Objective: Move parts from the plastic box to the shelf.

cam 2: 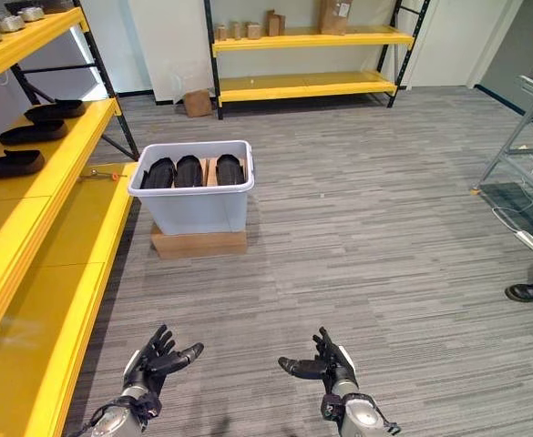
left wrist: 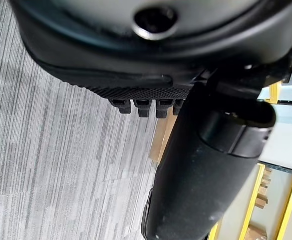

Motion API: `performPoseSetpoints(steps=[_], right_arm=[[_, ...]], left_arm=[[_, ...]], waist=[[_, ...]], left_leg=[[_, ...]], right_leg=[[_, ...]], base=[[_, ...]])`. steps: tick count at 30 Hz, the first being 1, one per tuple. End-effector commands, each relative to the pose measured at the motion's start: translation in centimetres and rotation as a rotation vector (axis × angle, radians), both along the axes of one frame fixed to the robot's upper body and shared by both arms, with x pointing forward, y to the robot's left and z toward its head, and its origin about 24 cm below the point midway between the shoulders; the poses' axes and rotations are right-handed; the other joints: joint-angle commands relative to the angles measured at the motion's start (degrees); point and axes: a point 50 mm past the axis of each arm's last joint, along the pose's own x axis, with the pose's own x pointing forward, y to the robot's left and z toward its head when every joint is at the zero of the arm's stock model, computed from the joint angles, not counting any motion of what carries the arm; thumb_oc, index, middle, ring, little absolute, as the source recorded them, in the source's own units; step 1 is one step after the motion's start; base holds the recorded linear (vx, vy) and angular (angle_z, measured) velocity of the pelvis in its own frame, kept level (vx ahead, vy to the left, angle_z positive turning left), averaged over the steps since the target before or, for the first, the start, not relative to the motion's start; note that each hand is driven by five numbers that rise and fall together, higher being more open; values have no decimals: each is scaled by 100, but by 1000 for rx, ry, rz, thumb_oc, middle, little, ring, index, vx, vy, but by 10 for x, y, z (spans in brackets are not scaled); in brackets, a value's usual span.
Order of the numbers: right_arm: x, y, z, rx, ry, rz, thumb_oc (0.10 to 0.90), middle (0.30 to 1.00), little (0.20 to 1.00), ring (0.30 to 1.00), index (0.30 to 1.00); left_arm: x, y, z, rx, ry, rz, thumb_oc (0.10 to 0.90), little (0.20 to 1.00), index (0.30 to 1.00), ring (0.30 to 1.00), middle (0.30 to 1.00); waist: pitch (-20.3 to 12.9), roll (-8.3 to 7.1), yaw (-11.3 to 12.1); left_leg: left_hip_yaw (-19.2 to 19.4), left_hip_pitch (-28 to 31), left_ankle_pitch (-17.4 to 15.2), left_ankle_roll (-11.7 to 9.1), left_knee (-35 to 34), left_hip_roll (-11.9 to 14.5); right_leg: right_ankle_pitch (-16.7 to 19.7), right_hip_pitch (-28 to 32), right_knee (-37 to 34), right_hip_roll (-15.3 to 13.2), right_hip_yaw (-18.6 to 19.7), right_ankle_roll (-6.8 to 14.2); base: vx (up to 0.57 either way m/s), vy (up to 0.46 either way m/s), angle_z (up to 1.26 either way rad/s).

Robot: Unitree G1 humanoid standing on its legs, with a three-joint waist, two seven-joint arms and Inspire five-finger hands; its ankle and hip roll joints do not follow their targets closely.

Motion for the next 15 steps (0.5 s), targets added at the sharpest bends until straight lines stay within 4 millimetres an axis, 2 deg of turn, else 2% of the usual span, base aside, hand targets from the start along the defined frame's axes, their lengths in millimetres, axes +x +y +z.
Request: performPoseSetpoints(steps=[1,5,9,10,11,13,15], right_arm=[[49,9,48,-25,-276,72,900,1000,1000,1000,1000],[58,9,59,-87,-328,101,900,1000,1000,1000,1000],[63,12,66,-64,-362,109,900,1000,1000,1000,1000],[62,12,68,-67,-375,111,900,1000,1000,1000,1000],[62,12,68,-67,-375,111,900,1000,1000,1000,1000],[59,13,66,-64,-369,108,900,1000,1000,1000,1000],[60,17,66,-49,-372,107,900,1000,1000,1000,1000]], left_arm=[[41,9,40,46,-235,2,900,1000,1000,1000,1000],[48,10,47,52,-267,3,900,1000,1000,1000,1000],[54,8,55,79,-296,-48,900,1000,1000,1000,1000],[55,7,56,85,-301,-57,900,1000,1000,1000,1000],[55,7,56,86,-301,-57,900,1000,1000,1000,1000],[56,7,57,107,-303,-75,900,1000,1000,1000,1000],[59,7,60,122,-317,-81,900,1000,1000,1000,1000]], waist=[[55,-331,68],[242,-351,83],[417,-364,84],[461,-345,67],[438,-350,63],[523,-309,15],[642,-239,-54]], left_leg=[[-154,-251,-389,-469,768,712],[-267,-624,-602,-400,1296,722],[-467,-1078,-1112,-213,2146,591],[-505,-1081,-1205,-146,2238,536],[-506,-1102,-1179,-143,2215,528],[-550,-1023,-1364,20,2355,404],[-547,-972,-1365,89,2394,373]], right_leg=[[-123,-185,595,-832,121,554],[-254,-523,1085,-959,135,565],[-393,-948,2053,-1274,125,695],[-339,-1062,2444,-1344,183,759],[-322,-1084,2429,-1348,180,757],[-33,-1350,3193,-1500,382,841],[178,-1732,3711,-1414,562,821]], base=[[-70,39,-10],[-74,51,2],[-6,136,16],[48,130,28],[27,126,25],[38,179,24],[60,198,16]])
